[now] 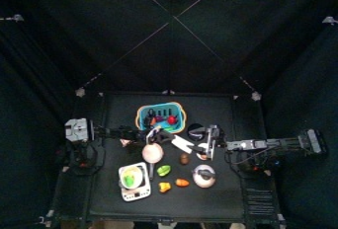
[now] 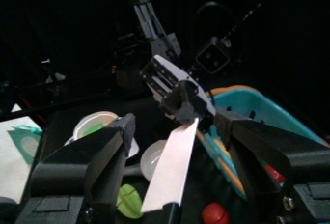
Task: Grab knife handle with right hand
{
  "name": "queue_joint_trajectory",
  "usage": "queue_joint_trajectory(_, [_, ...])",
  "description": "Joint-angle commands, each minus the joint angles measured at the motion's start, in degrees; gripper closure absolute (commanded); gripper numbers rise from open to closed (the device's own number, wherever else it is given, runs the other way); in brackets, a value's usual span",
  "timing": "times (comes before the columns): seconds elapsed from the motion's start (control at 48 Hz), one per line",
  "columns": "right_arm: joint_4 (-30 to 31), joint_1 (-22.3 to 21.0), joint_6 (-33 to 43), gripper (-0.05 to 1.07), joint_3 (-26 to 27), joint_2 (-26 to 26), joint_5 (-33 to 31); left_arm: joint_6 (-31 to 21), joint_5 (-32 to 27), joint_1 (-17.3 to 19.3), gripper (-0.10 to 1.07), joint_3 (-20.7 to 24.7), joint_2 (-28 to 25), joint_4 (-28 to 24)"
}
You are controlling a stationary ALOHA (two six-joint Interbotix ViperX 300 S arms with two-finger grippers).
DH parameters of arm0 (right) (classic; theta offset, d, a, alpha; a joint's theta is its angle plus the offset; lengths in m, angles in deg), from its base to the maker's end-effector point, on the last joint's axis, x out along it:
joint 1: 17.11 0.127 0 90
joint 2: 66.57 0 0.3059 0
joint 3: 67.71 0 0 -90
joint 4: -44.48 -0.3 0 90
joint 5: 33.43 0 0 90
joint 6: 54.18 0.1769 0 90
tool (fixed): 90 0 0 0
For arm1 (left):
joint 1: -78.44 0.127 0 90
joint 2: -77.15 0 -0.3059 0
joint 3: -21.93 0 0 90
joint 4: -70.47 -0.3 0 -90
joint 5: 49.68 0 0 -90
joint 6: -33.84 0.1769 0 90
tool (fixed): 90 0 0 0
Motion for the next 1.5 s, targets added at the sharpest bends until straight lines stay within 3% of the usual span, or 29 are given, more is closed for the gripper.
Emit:
queue_joint_trajectory(0.0, [-4.9, -0.4, -0.1, 0.06, 0.0, 1.1, 0.1, 3.0, -1.0, 0.4, 0.57, 0.4, 2.1, -1.8])
queue_joint_trajectory(0.146, [-14.6, -0.4, -0.2, 0.06, -3.3, 2.9, 0.0, 10.5, -6.0, 0.9, 0.57, -1.2, 4.5, -4.0])
queue_joint_trajectory(0.375, [-22.3, 1.0, -0.2, 0.06, -7.6, 1.9, -0.4, 22.6, -11.2, 1.0, 0.57, -4.7, 9.7, -3.7])
queue_joint_trajectory(0.521, [-23.2, 0.7, -0.7, 0.06, -5.4, 1.1, -8.7, 25.7, -13.2, 1.0, 0.57, -6.9, 11.6, -3.6])
queue_joint_trajectory(0.646, [-26.9, 1.1, -7.3, 0.06, -2.3, 1.4, -12.8, 25.9, -14.2, 1.1, 0.57, -7.9, 12.4, -3.4])
queue_joint_trajectory(0.771, [-38.8, 1.1, -19.8, 0.06, -1.2, -0.3, -14.3, 26.0, -14.2, 1.0, 0.57, -8.1, 12.5, -3.5])
queue_joint_trajectory(0.875, [-44.6, 1.1, -28.3, 0.06, -1.9, -1.2, -14.8, 26.0, -14.2, 1.1, 0.57, -8.1, 12.5, -3.6])
queue_joint_trajectory(0.979, [-45.4, 1.3, -32.5, 0.06, -2.8, -1.1, -10.9, 26.1, -14.2, 1.1, 0.57, -8.1, 12.5, -3.6])
queue_joint_trajectory(1.271, [-41.9, 0.4, -33.3, 0.06, -4.2, -4.8, -3.0, 28.8, -14.2, 0.7, 0.57, -7.3, 12.3, -3.4])
queue_joint_trajectory(1.479, [-40.5, -0.1, -33.2, 0.21, -4.1, -5.2, -2.7, 28.9, -14.2, 0.7, 0.57, -7.2, 12.0, -3.0])
